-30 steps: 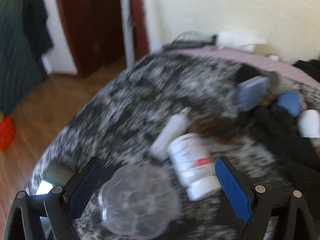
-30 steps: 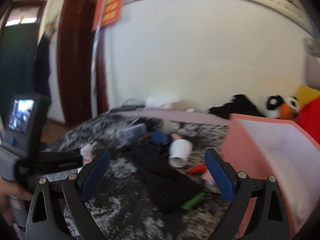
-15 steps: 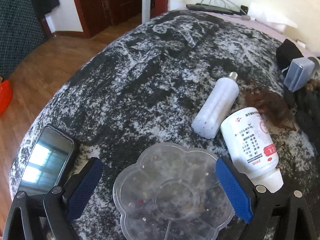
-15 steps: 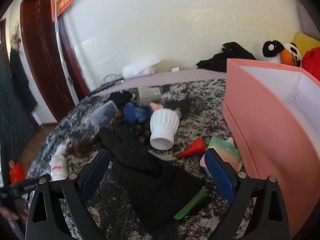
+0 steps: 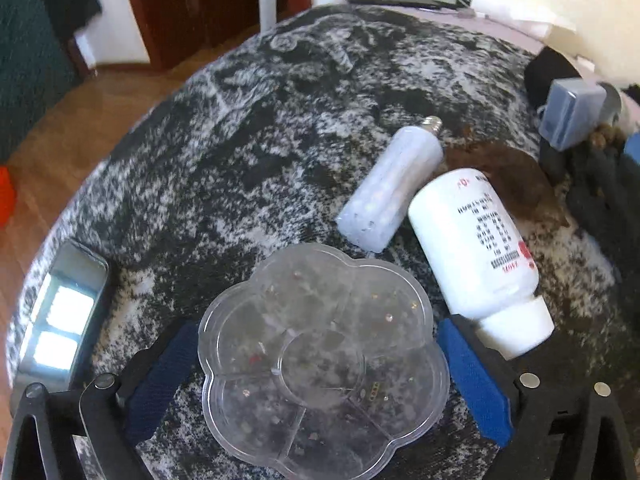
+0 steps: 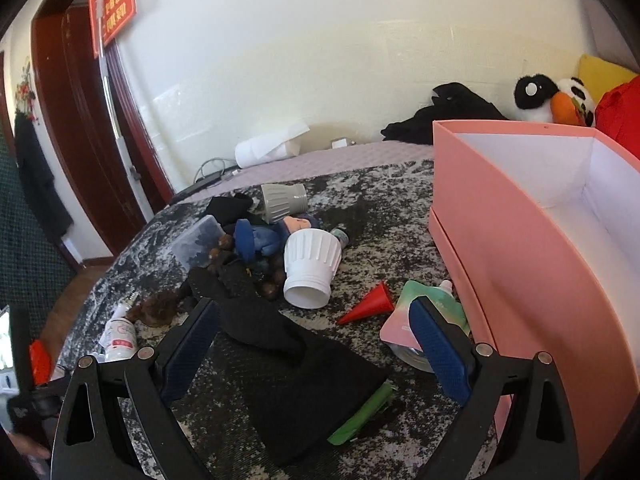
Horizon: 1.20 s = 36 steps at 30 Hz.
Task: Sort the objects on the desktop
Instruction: 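Grasp the clear flower tray with the left tool while the right tool grasps the black glove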
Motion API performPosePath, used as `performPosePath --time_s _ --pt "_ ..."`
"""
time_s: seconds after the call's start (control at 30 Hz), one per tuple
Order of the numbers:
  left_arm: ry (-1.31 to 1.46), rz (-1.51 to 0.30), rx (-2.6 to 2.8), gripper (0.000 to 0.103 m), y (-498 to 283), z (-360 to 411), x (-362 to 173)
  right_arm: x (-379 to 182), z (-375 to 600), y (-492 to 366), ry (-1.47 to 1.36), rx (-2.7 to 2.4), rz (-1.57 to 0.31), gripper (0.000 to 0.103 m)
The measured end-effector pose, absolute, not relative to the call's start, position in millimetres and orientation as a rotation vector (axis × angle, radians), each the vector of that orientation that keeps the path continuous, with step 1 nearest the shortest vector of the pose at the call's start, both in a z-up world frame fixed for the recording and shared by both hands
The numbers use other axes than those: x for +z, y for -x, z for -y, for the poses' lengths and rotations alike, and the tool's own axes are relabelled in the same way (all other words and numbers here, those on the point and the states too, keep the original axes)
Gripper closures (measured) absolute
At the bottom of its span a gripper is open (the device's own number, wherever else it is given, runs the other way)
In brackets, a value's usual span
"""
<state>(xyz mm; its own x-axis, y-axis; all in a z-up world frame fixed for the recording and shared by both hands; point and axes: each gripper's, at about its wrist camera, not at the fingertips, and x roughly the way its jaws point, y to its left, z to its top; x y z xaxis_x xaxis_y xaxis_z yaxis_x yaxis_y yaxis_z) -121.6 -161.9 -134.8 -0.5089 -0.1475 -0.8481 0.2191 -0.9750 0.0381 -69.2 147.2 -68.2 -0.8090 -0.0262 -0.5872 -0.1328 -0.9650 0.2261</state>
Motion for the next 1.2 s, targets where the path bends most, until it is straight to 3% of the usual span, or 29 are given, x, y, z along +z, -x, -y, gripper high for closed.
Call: performPosePath --time_s 0.23,0.27,0.37,0.43,0.5,0.57,0.63,0.87,0.97,1.03,1.07,1.2 --pt "-1.344 0.033 -2.578 0.004 118 147 -141 -73 -146 75 0.975 2.922 -0.39 0.006" --pt "-1.351 0.04 -2.602 0.02 118 144 -139 -76 -146 78 0.997 2.923 -0.398 0.006" --pt "-1.358 0.082 -2.678 0.049 113 131 -128 -87 -149 92 1.076 2.934 -0.43 0.006" --pt "-1.359 0.094 -2.669 0.051 113 132 -128 -97 -148 104 1.135 2.929 -0.403 0.006" --pt "-1.361 0.099 -2.646 0.046 114 135 -131 -109 -144 115 1.2 2.921 -0.357 0.006" --pt "-1.363 0.105 -2.623 0.018 115 138 -134 -123 -136 124 1.282 2.913 -0.295 0.01" --pt "-1.365 0.11 -2.601 0.008 116 142 -137 -132 -124 128 1.34 2.918 -0.21 0.012" --pt "-1.384 0.077 -2.525 0.0 120 157 -148 -132 -91 122 1.357 2.965 0.038 0.005" --pt "-1.481 -0.301 -2.496 0.001 121 187 -154 -137 -83 121 1.339 2.931 0.146 0.021" --pt "-1.503 -0.388 -2.497 0.005 122 195 -154 -133 -83 119 1.331 2.962 0.133 0.061" --pt "-1.509 -0.392 -2.509 0.005 122 196 -152 -130 -83 118 1.324 2.97 0.132 0.068" --pt "-1.496 -0.477 -2.562 0.005 117 202 -141 -118 -85 111 1.277 3.037 0.043 0.078"
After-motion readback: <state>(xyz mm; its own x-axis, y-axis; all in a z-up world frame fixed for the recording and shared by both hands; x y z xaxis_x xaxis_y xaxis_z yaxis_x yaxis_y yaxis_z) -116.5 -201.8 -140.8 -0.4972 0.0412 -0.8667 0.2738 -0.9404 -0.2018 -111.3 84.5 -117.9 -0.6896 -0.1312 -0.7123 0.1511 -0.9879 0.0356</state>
